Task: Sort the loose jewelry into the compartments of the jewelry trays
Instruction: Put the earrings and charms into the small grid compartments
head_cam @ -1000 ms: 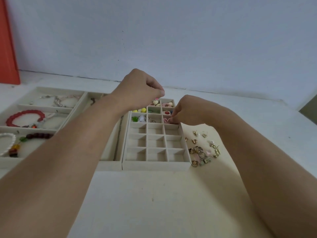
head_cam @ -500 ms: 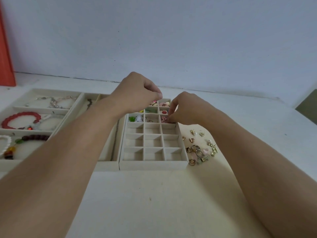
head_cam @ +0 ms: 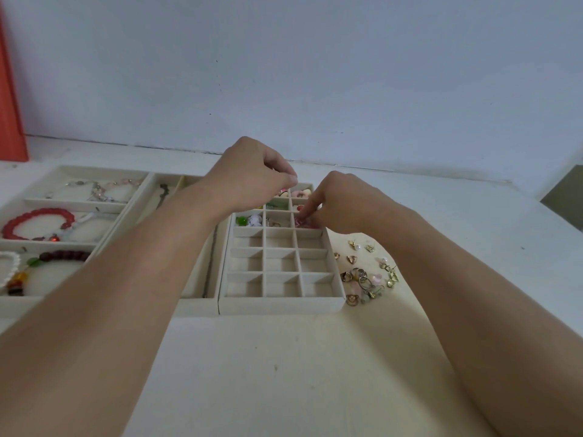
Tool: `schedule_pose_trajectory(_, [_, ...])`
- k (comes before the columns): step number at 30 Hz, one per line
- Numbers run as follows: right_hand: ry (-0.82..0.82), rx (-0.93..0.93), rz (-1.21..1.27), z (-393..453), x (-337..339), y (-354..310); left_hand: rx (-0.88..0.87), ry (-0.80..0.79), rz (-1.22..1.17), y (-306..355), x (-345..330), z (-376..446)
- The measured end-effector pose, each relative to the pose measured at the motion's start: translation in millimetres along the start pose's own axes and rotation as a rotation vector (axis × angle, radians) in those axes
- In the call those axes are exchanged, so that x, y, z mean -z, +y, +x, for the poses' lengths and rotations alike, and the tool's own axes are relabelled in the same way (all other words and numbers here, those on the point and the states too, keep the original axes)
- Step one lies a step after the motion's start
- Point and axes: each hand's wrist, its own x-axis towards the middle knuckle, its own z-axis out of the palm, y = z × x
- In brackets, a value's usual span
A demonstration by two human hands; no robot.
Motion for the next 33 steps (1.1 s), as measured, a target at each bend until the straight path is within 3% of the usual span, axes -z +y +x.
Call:
schedule_pose_trajectory(4, [-0.077,0.009,0.043,-1.3,-0.3,-0.6,0.0,-0.003,-0.007,-0.5,-0.5,-0.2])
schedule_pose_trajectory(9, [0.015,-0.004,0.076,-3.5,7.3,4.0,-0.003,-0.021,-0.007,0.2,-0.6,-0.7])
schedule_pose_trajectory(16, [-0.07,0.003,0.041,-7.0,11.0,9.3,0.037,-0.057,-0.028,5.0,-1.3,-4.9])
schedule_pose_trajectory(21, [0.169,0.067,0.361,-6.5,19.3,18.9,0.065,-0.038,-0.072,7.1,-0.9,-7.8])
schedule_pose_trajectory(33, [-0.081,0.122,0.796,-14.7,10.5,16.5,-0.002,0.006,-0.14,10.3,-3.6,-10.0])
